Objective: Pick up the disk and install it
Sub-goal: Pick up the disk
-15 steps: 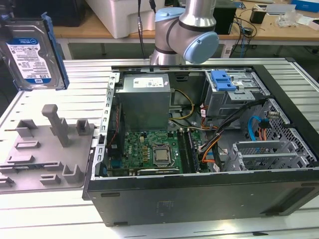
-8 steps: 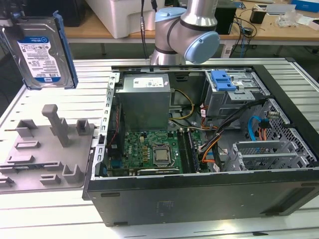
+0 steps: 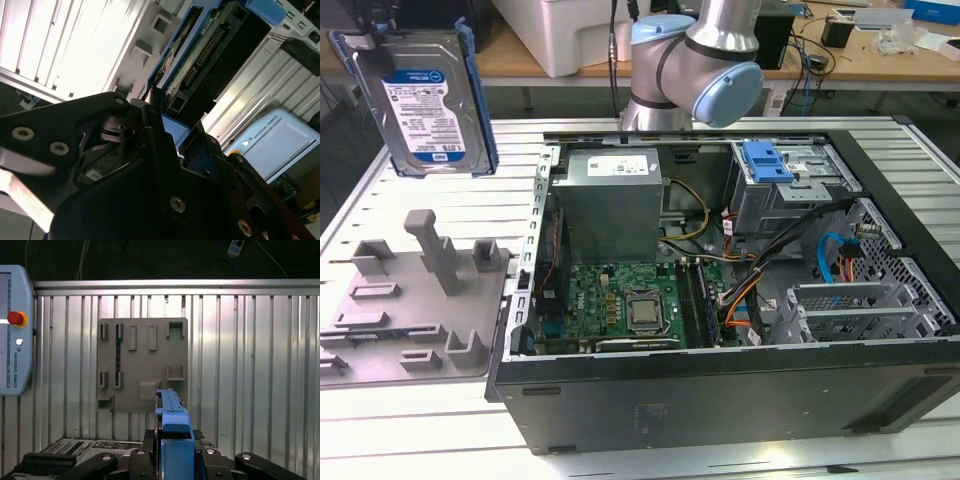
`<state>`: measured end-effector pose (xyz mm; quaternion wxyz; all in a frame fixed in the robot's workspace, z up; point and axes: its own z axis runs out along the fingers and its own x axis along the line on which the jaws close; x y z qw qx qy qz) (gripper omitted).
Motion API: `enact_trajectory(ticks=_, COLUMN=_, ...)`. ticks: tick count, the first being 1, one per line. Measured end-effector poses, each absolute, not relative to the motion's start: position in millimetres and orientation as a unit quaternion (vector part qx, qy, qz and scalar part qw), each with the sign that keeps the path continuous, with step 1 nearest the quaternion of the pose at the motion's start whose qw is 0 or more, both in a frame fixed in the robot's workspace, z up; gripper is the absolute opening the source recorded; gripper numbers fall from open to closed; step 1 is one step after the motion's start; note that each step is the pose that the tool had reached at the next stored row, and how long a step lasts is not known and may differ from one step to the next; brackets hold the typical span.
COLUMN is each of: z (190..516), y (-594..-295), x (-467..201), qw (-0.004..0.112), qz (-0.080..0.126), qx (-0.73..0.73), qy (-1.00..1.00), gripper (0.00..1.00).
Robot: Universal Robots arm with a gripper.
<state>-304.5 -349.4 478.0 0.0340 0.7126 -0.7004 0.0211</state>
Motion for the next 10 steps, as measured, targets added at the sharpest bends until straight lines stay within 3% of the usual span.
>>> enact_trajectory(ticks=10, z=483, y=-351, x=-272, qw=0.034, qz=0.021, qx=0.713, qy=-0.700, gripper=0.37)
